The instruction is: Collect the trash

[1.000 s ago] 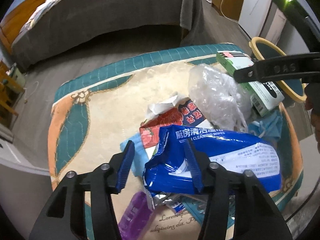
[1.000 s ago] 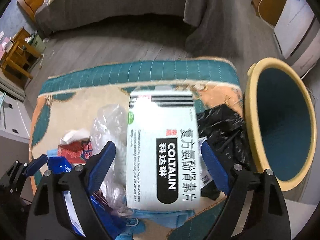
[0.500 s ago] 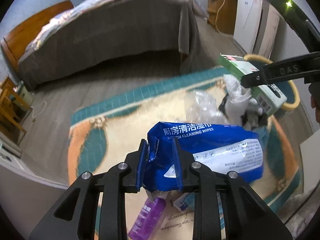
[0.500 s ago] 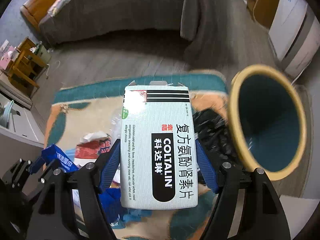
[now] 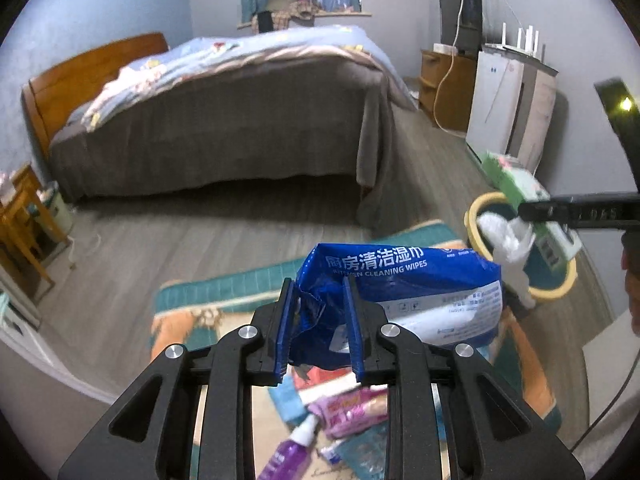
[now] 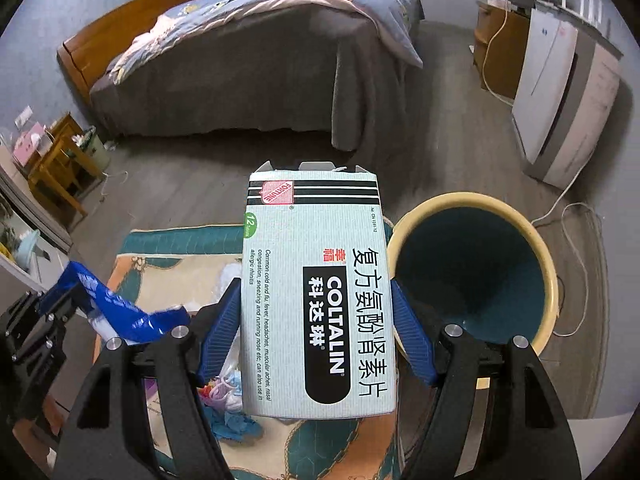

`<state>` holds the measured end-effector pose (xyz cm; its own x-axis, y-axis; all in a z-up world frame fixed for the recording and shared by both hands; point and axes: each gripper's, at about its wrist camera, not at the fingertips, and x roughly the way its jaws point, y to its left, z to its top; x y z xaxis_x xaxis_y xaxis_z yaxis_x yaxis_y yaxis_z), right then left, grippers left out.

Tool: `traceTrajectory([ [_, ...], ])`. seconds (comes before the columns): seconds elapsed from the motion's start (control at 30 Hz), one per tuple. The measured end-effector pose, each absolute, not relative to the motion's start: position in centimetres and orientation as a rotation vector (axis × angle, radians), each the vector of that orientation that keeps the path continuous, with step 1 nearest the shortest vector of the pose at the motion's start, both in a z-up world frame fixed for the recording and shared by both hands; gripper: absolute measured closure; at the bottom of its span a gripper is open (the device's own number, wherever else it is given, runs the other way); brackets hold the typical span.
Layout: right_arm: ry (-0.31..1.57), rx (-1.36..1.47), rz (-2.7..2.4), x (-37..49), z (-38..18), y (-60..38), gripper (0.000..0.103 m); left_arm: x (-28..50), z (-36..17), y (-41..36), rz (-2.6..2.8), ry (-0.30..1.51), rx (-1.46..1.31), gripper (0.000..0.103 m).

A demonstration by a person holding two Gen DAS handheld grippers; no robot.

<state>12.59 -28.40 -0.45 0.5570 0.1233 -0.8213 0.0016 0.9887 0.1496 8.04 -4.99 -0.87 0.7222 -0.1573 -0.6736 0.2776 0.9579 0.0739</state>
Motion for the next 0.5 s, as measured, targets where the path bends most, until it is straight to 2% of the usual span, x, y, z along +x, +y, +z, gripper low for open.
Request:
traceTrajectory([
  [0.17, 1.035, 0.131, 0.097, 13.4, -2.5, -28.2, 0.032, 8.2, -0.6, -6.3, -0.267, 0.729, 0.176, 0.078],
  [0.5, 1.176, 0.072, 0.058, 16.0, -8.1, -27.8, 0.032, 9.3, -3.5, -5.7, -0.203, 0.822, 0.252, 0.078],
])
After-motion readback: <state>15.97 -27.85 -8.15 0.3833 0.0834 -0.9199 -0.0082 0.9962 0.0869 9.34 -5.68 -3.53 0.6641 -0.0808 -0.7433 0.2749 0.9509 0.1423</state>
